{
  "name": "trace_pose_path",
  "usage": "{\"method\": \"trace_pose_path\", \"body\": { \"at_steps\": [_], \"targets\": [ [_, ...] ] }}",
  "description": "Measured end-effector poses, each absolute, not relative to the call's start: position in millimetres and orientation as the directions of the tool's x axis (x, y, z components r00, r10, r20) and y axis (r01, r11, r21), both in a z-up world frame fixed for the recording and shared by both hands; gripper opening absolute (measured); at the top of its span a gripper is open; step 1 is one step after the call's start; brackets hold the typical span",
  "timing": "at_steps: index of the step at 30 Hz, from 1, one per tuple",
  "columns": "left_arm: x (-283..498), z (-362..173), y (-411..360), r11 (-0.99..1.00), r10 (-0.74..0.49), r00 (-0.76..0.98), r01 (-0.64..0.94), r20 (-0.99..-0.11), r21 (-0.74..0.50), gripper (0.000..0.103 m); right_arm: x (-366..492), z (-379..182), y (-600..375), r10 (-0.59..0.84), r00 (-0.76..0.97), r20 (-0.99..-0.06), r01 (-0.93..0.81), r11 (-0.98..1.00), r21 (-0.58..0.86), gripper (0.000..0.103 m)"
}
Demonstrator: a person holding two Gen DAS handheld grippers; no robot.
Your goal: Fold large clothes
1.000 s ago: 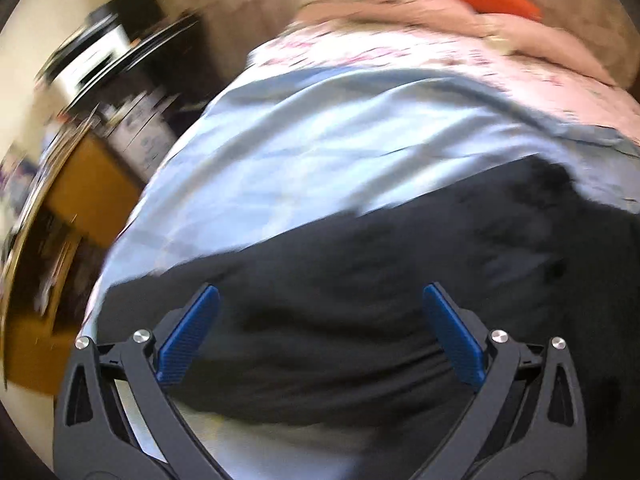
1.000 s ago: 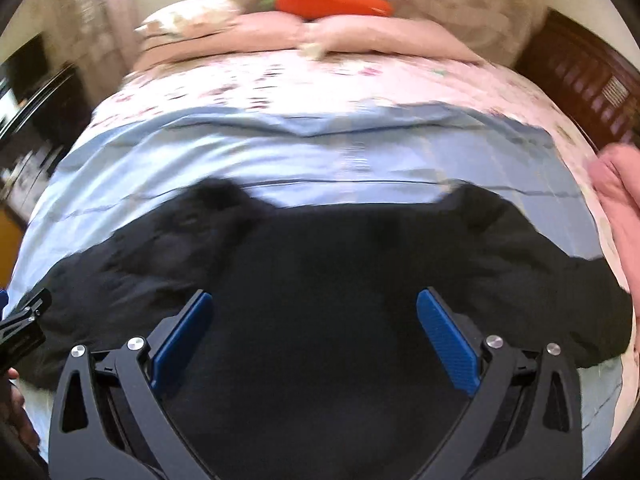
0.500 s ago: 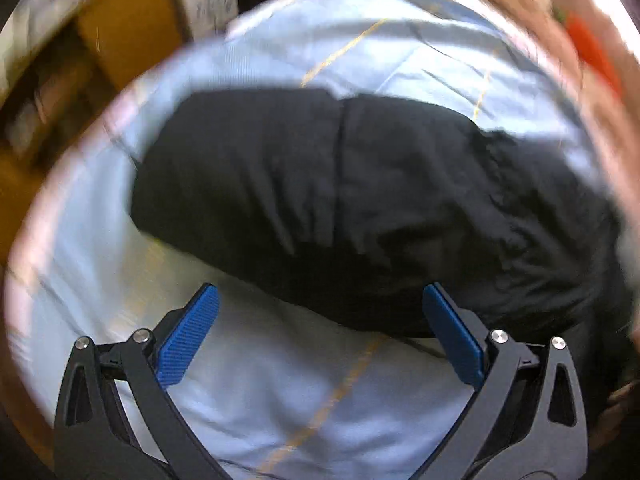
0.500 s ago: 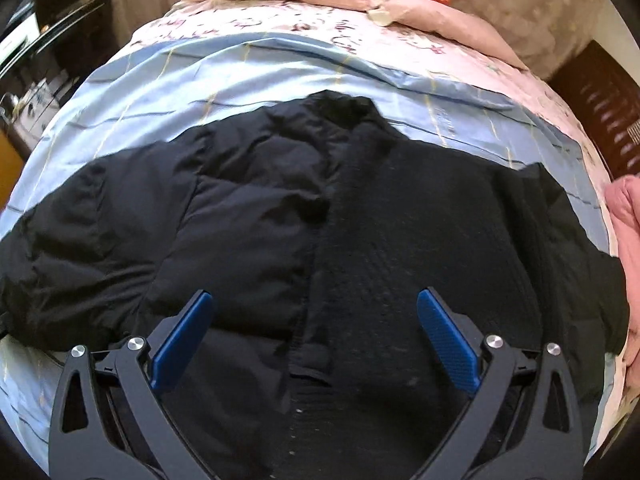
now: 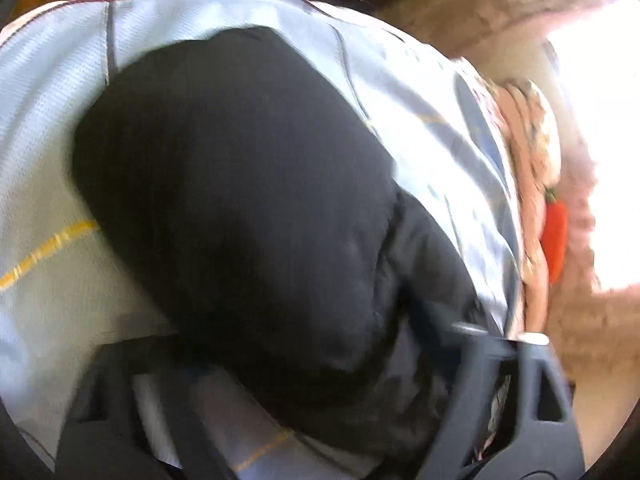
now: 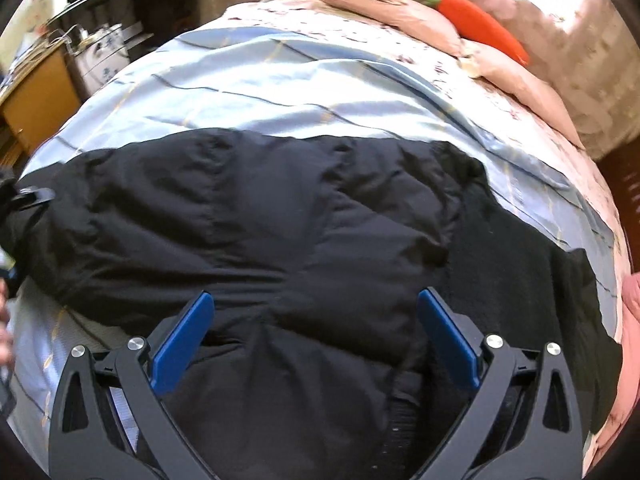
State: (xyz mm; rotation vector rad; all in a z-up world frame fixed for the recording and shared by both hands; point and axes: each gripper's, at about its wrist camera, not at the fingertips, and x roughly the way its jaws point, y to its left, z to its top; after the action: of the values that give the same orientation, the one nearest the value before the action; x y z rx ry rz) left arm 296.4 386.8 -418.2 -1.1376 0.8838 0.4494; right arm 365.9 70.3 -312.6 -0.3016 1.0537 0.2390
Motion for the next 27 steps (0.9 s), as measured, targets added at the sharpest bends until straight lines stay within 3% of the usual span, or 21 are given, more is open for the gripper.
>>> {"method": "trace_pose_path", "body": {
  "at_steps": [1, 4, 10, 16, 19, 23, 27],
  "targets": [
    [299, -417, 387, 0.386, -0.114, 0.612, -0.699, -0.782, -0.603, 0.032, 365, -311, 71, 0.059, 0.473, -0.879, -0.342, 0.932, -0.122, 0.102],
    [304, -402, 381, 0.480, -0.052, 0.603, -0.684, -0.796, -0.549, 0.021, 363, -303, 69, 0.093, 0.466, -0.880, -0.345, 0.935, -0.084, 0.102],
    [309, -350, 349, 0.667, 0.140, 0.585, -0.652, -0.799, -0.361, 0.014, 353, -282, 43, 0.106, 0.517, -0.850, -0.305, 0.950, -0.067, 0.102],
    [313, -245, 263, 0.881, 0.312, 0.705, -0.466, -0.637, -0.083, 0.014, 345, -263, -27, 0.075, 0.549, -0.832, -0.174, 0.984, -0.026, 0.102],
    [319, -203, 205, 0.936, 0.276, 0.776, -0.351, -0.567, -0.023, 0.014, 336, -250, -73, 0.028, 0.567, -0.823, -0.085, 0.996, -0.024, 0.102],
    [333, -164, 104, 0.990, 0.135, 0.845, -0.135, -0.518, 0.038, 0.014, 315, -229, -142, -0.048, 0.565, -0.824, 0.033, 0.999, -0.036, 0.102],
    [338, -163, -1, 0.996, -0.008, 0.838, 0.055, -0.546, 0.071, 0.014, 289, -212, -215, -0.127, 0.552, -0.824, 0.147, 0.988, -0.054, 0.102]
  ]
}}
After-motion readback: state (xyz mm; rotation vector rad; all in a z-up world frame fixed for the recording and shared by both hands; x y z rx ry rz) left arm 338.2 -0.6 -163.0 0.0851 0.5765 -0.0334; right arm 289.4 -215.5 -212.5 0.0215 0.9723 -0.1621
